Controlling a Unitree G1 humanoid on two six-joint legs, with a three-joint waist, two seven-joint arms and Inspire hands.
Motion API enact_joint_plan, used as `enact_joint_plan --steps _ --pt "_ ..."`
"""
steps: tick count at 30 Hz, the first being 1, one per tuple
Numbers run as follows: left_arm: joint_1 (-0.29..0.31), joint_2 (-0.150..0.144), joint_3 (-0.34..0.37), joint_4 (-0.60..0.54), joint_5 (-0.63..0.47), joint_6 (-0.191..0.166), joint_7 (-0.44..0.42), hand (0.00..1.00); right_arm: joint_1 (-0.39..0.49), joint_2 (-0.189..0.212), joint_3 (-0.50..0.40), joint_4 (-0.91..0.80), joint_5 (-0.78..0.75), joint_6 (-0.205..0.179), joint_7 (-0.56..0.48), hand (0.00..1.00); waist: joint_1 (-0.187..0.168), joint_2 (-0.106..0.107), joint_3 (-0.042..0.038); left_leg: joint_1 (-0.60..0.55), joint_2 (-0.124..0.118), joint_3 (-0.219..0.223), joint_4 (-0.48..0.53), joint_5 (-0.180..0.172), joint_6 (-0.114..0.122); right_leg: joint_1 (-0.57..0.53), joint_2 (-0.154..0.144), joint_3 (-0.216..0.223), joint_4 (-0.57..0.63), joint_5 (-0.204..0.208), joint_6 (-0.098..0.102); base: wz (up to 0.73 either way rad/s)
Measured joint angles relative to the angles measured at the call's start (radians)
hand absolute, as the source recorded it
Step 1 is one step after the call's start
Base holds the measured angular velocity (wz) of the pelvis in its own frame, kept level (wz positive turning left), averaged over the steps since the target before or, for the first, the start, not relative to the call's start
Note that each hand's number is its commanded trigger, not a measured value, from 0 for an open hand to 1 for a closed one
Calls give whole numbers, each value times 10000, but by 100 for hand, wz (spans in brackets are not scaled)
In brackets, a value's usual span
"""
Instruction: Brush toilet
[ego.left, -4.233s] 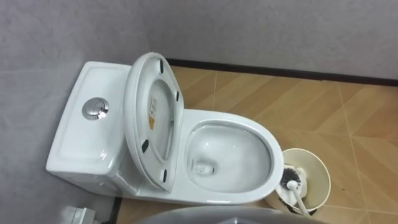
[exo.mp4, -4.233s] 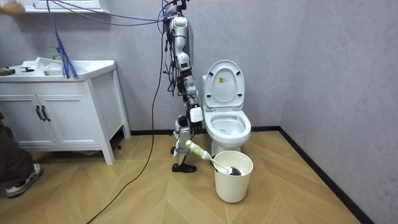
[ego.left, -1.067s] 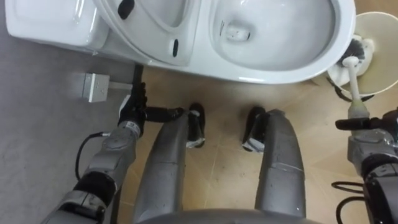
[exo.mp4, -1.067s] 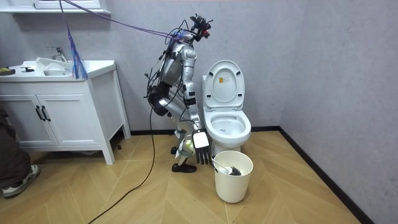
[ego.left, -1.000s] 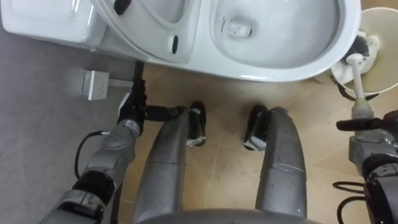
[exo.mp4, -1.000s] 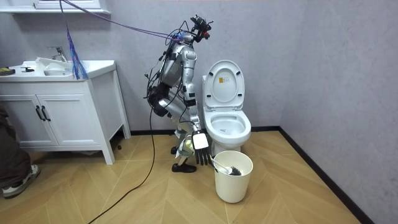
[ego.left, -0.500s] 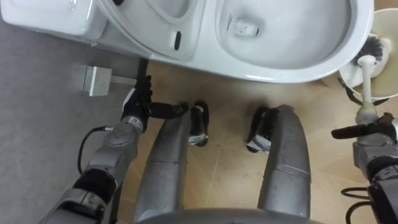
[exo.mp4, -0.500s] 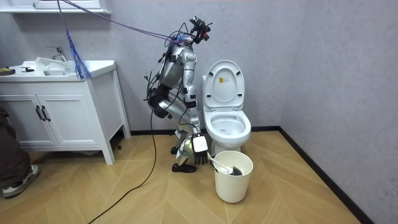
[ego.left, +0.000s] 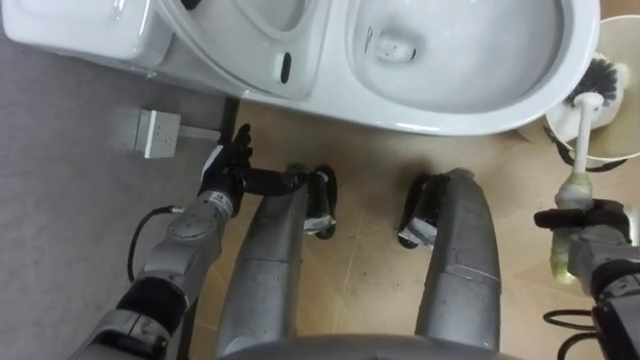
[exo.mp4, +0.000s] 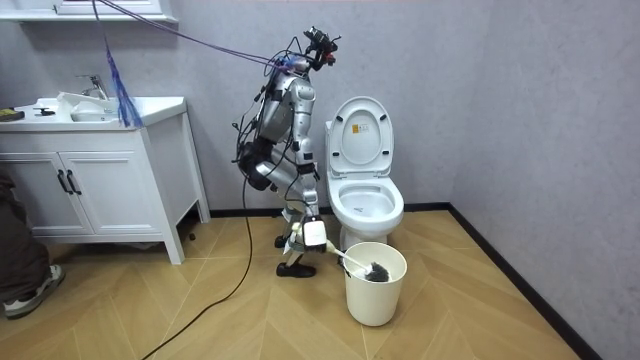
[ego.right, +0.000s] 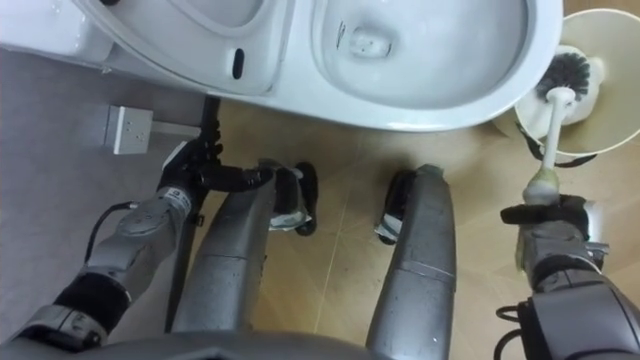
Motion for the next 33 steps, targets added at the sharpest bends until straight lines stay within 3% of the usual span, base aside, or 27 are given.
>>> enact_joint_plan --steps 5,11,15,17,22,25,27,30,33 --pt "136 10 -148 46 284 -12 70 0 377 25 3 11 221 -4 13 100 -15 21 2 694 59 -38 -319 -16 -16 768 59 -137 -390 6 8 -3" --pt "397 166 -131 175 479 -31 293 0 422 109 -22 171 830 23 382 100 8 20 2 2021 339 52 -1238 28 -65 2097 456 -200 -1558 320 85 -17" --pt "585 576 -123 378 566 -61 450 0 496 283 -30 149 1056 16 416 100 -73 -77 7 3265 323 128 -2384 296 -114 3278 565 -235 -2599 543 135 -6" --pt "675 705 -84 729 597 -247 518 0 484 407 -31 133 1262 -11 414 100 -107 -152 9 4000 332 170 -2872 344 -161 3972 634 -239 -3052 587 160 -9" --pt "1058 714 389 1930 1320 -446 691 0 1054 867 -31 -291 1235 -270 412 100 -290 -400 -34 6014 332 86 -4451 632 -280 6067 824 -518 -4681 819 250 2" --pt "1521 724 757 2143 1569 -503 715 0 1806 921 -33 -648 1177 -505 415 100 -331 -441 -108 7090 334 -32 -5215 774 -282 7392 979 -806 -5745 973 388 19" --pt "2161 737 1205 2255 1755 -615 827 0 2340 1201 -198 -734 1139 -550 447 100 -303 -601 -242 8200 325 -29 -6093 877 -310 8517 1112 -875 -6708 1169 479 -3" --pt "2974 715 1722 2004 1778 -623 901 0 3161 1483 -688 -1152 1069 -592 693 100 -483 -756 -380 9525 254 -28 -7278 1148 -310 9910 1216 -1034 -7913 1472 625 7" --pt "3681 510 2311 1555 2417 -626 905 0 3719 1534 -1142 -1551 453 -684 760 100 -521 -786 -391 10442 192 -71 -7898 1169 -294 10841 1274 -1056 -8601 1593 735 -1"
